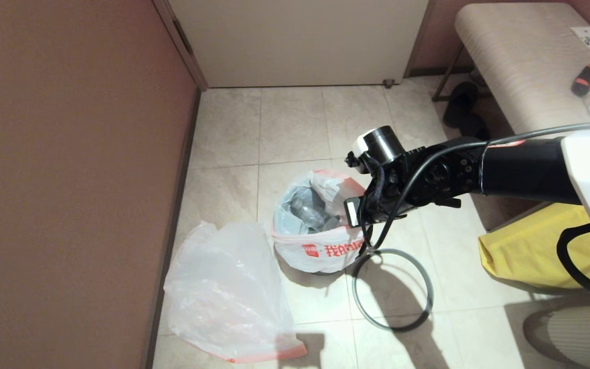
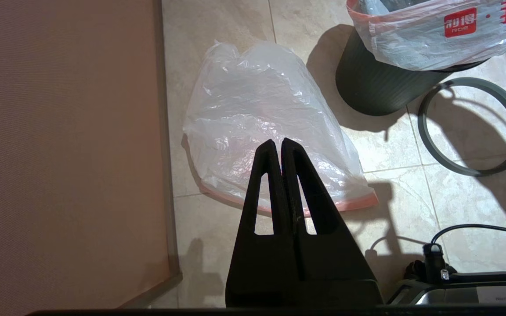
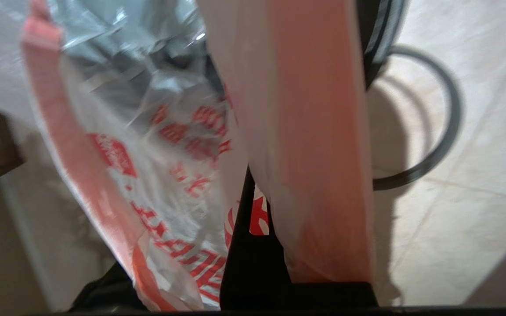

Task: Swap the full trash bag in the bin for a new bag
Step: Place the trash bag on the floor

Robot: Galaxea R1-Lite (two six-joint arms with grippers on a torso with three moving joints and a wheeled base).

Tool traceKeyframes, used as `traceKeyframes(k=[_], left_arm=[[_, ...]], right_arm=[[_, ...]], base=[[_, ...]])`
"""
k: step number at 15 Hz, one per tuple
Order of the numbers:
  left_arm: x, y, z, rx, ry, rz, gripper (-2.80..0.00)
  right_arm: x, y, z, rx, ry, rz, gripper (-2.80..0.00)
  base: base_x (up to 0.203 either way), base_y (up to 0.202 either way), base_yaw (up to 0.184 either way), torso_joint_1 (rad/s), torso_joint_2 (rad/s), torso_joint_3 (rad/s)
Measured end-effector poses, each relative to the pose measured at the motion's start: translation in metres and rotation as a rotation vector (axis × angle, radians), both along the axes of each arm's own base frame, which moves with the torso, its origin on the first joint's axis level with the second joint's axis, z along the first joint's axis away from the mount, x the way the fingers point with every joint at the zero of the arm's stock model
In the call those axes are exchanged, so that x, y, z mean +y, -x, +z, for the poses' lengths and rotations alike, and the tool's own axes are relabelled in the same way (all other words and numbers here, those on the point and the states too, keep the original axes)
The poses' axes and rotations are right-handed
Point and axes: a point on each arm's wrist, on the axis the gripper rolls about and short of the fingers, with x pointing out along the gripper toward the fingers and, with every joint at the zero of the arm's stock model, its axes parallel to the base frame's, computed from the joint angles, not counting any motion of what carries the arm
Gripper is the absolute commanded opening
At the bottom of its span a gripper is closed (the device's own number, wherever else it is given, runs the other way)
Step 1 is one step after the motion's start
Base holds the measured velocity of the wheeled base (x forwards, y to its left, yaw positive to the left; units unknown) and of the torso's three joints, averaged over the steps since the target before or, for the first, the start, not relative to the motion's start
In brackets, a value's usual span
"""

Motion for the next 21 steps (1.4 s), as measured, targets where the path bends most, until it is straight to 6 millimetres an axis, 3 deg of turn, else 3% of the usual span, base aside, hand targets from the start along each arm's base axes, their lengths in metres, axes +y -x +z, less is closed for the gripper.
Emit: traceKeyframes(k=[4, 10, 14, 21], left_arm=[[0.0, 0.0, 0.0, -0.001, 0.0, 0.0, -2.8], [0.0, 0.0, 0.0, 0.0, 0.0, 0.0, -2.8], [0.0, 0.0, 0.0, 0.0, 0.0, 0.0, -2.8], [0.0, 0.0, 0.0, 0.0, 0.0, 0.0, -2.8]], right_arm=[[-0.009, 0.002, 0.012, 0.185, -0.279, 0.072, -2.8], [-0.048, -0.016, 0.056, 0.423, -0.873, 0.195, -2.8], [-0.046, -0.015, 0.079, 0.355, -0.992, 0.252, -2.8], [-0.051, 0.012, 0.125, 0.267, -1.056, 0.378, -2.8]], base=[[0.0, 0.0, 0.0, 0.0, 0.0, 0.0], [0.0, 0.0, 0.0, 0.0, 0.0, 0.0], [0.0, 0.0, 0.0, 0.0, 0.0, 0.0], [0.0, 0.0, 0.0, 0.0, 0.0, 0.0]])
